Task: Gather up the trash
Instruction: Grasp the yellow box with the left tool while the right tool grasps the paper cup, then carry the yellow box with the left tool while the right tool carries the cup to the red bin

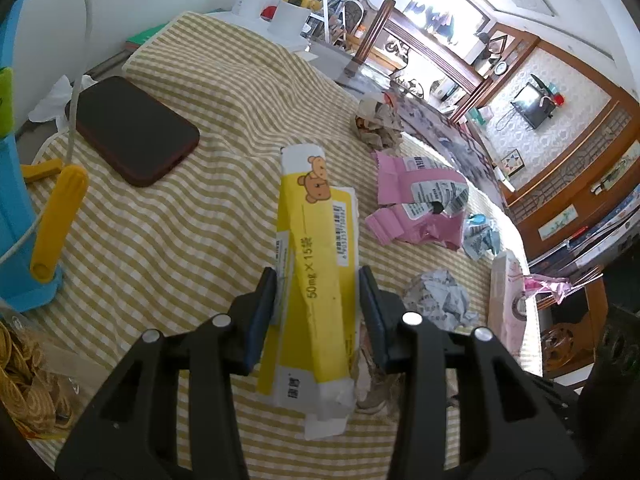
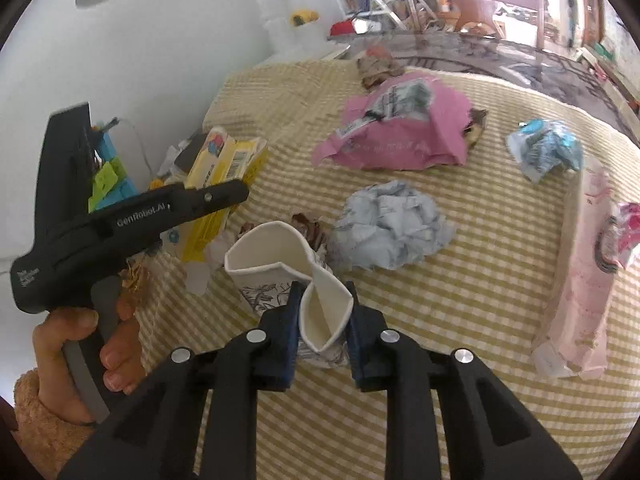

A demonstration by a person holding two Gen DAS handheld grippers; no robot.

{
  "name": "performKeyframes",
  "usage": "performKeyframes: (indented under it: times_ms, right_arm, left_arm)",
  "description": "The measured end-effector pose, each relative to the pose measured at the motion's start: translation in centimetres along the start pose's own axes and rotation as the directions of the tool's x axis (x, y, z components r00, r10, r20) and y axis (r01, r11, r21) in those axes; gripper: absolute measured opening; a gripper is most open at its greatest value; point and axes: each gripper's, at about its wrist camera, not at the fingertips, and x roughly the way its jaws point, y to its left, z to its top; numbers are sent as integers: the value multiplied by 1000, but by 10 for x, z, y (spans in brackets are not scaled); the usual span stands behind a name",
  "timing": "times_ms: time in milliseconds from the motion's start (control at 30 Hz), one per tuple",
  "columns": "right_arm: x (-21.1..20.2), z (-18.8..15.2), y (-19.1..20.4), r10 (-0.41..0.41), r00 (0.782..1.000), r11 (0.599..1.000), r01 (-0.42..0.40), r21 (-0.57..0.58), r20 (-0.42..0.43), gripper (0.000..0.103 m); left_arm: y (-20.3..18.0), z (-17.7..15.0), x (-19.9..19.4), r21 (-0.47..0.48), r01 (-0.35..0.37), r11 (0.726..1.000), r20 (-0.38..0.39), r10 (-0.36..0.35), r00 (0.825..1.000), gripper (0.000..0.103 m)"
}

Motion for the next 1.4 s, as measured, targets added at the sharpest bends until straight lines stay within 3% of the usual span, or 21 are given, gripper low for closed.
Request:
performKeyframes:
  times_ms: [200,367,600,700,733,767,833,933,967,1167,1400]
  right_arm:
    - [-32,-3,-14,-14,999,999,13,29,42,20]
    - [-48,-10,-25,-58,998,997,58,49,5,20]
    - [-37,-17,-33,-85,995,993,89,72,-49,23]
    - [-32,-17,-32,-84,995,994,88,70,-48,35]
    - [-30,-16,-31,-82,996,994,85,69,-46,47]
    - [-29,-16,-31,-85,995,994,88,64,-43,51]
    - [-27,-16,-29,-97,994,994,100,49,-47,49]
    - [-28,-16,-25,-119,992,992,120,21,-42,23]
    - [-30,-17,-25,-120,992,992,121,21,-31,20]
    - [-50,-17,-32,-114,993,993,113,42,16,20]
    - [-85,-20,-51,-168,979,983,157,98,113,20]
  left_arm:
    - [-5,-1,-4,14,22,1000,24,-23,999,41]
    - [-12,-2,-4,40,27,999,30,-29,999,41]
    - [-15,-3,0,49,23,999,21,-24,999,41]
    - [-16,-3,1,49,25,998,20,-26,999,41]
    - [-16,-3,1,49,26,998,19,-27,999,41]
    - [-17,-3,1,50,27,998,19,-28,999,41]
    - [-17,-3,2,51,28,998,20,-29,999,41]
    - [-17,-3,2,54,31,998,23,-32,999,41]
    - [-17,-3,1,55,32,998,24,-33,999,41]
    - [-23,-5,-7,75,45,996,52,-49,997,41]
    - [-36,-11,-10,113,80,990,55,-87,995,41]
